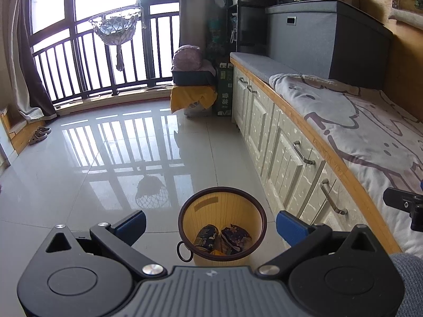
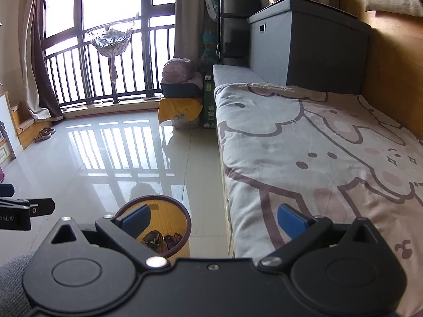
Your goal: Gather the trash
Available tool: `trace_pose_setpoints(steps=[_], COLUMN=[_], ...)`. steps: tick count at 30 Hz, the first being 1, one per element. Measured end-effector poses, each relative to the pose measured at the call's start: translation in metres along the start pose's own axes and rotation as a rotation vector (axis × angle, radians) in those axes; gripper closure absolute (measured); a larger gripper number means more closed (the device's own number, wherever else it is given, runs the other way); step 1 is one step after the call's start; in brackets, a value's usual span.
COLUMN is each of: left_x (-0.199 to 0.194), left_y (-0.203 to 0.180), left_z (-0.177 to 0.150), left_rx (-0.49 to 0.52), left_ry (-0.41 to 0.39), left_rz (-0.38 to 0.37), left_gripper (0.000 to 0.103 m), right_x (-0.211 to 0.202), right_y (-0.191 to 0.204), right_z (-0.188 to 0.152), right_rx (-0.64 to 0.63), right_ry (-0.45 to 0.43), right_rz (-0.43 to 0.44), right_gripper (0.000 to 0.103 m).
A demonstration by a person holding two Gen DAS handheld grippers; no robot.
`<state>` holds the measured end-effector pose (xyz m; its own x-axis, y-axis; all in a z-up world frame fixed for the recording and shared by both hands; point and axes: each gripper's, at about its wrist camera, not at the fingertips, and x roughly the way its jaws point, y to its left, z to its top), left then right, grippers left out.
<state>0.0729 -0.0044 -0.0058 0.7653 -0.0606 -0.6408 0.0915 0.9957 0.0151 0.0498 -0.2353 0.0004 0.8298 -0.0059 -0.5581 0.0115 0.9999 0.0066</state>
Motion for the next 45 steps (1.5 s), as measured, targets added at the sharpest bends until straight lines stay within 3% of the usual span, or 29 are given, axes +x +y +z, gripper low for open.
trace_pose_setpoints(steps=[45], left_x=[-0.0003], left_y=[-0.0017], left_z=[-0.0004], left_rx=[-0.001], left_ry=[0.002], left_rz=[-0.003], left_gripper=[0.0], right_x=[0.0077], right_y=[-0.0026], right_z=[-0.0021], right_rx=[0.002], right_ry=[0.008], right_rz=[0.021], right_gripper=[0.0])
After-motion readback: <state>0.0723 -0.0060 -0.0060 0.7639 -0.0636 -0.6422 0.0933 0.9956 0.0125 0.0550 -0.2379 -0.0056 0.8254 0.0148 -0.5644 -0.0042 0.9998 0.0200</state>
